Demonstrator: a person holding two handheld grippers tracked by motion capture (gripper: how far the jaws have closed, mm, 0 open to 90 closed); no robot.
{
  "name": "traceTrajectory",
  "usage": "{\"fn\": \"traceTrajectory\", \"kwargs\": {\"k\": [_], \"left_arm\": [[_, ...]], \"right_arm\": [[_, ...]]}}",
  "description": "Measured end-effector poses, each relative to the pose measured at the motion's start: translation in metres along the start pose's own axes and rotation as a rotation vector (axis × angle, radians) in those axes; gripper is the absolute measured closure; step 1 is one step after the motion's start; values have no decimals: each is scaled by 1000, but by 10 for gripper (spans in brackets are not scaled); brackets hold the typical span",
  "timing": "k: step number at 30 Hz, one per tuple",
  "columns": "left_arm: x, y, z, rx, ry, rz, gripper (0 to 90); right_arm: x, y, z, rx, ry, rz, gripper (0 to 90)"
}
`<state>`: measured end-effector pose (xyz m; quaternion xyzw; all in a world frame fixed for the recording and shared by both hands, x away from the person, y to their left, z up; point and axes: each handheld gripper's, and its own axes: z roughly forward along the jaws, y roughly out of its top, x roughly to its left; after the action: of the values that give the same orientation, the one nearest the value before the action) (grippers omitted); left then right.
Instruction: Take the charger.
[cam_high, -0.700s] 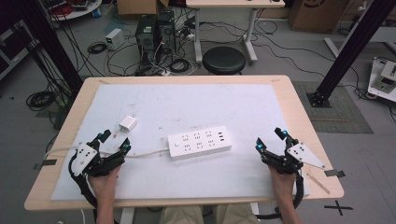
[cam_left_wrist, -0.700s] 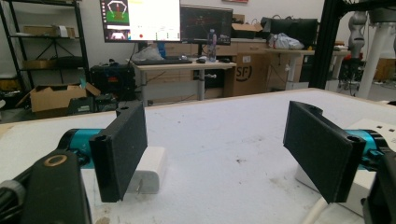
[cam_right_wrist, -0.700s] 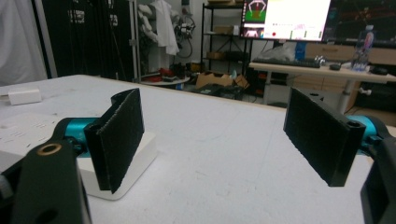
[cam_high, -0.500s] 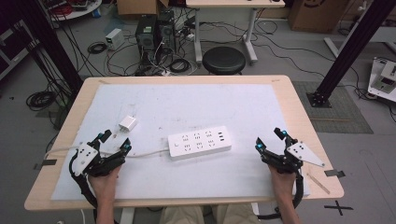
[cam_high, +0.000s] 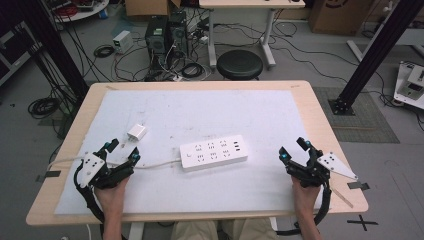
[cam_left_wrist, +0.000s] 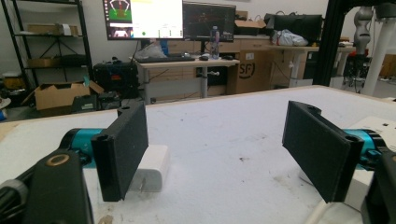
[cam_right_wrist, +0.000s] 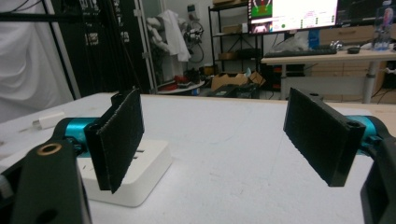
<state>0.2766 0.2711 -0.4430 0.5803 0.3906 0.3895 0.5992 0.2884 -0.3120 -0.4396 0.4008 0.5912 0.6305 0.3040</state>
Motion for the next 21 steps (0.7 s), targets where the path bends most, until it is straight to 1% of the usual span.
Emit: {"fn": "traceTrajectory", "kwargs": {"k": [3, 4, 5, 7, 8, 10, 11, 15, 17, 18, 21], "left_arm": [[2, 2, 1, 5, -3, -12, 240], [3, 3, 1, 11, -7, -16, 242], [3, 4, 1, 15, -10, -25, 242], [4, 7, 2, 24, -19, -34, 242], [5, 9, 2, 24, -23, -34, 242], [6, 15, 2, 28, -18, -24, 242], [7, 17, 2, 26, -19, -24, 242], [11, 27, 3, 29, -36, -35, 242], [12, 31, 3, 30, -42, -38, 250], [13, 34, 4, 34, -45, -35, 253], [14, 37, 5, 45, -46, -29, 257]], "right_arm": [[-1, 0, -1, -10, 0, 5, 210], [-2, 0, 0, -11, -1, -3, 210], [-1, 1, 0, -1, -3, 2, 211], [1, 1, 2, 21, -6, -3, 212], [2, 1, 3, 25, -10, -12, 212], [5, 1, 4, 14, -31, -46, 212], [5, 0, 5, 4, -40, -70, 212], [4, -1, 8, 29, -26, -53, 212], [3, -1, 8, 30, -22, -43, 212], [3, -1, 8, 40, -22, -33, 212], [3, -1, 8, 47, -12, -31, 212]]}}
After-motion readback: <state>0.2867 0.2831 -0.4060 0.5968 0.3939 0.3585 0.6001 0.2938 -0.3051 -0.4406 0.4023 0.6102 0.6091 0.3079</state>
